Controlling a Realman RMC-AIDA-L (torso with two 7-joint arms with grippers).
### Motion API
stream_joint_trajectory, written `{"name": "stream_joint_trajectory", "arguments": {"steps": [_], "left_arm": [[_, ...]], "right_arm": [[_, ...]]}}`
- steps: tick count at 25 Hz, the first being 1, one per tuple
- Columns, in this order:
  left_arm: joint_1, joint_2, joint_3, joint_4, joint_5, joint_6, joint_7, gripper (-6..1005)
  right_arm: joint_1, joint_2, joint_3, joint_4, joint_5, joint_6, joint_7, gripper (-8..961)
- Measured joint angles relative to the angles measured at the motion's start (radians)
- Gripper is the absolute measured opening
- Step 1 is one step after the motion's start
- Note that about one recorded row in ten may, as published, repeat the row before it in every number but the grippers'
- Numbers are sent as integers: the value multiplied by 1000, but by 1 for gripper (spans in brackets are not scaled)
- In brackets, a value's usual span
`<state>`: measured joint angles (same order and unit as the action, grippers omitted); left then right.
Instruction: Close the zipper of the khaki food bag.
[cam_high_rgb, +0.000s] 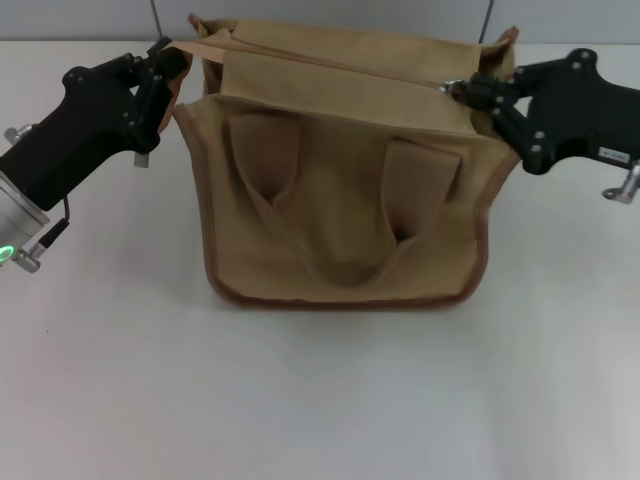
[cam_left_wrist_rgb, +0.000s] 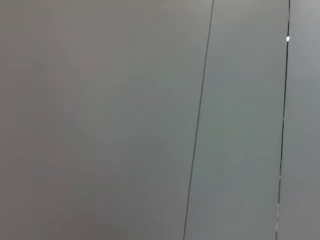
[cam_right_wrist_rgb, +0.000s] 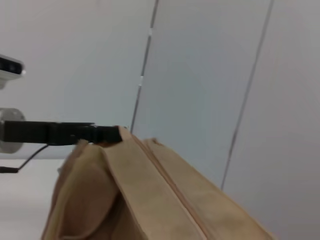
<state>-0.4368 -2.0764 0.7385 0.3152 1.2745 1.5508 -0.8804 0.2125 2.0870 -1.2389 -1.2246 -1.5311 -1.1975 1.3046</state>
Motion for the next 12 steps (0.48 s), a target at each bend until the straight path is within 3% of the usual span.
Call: {"name": "stream_joint_trajectory", "arguments": {"steps": [12], "left_arm": [[6, 0, 2, -15, 3, 8, 15, 170]], "right_arm": [[-28, -1, 103, 41, 5, -146, -8, 10]]}}
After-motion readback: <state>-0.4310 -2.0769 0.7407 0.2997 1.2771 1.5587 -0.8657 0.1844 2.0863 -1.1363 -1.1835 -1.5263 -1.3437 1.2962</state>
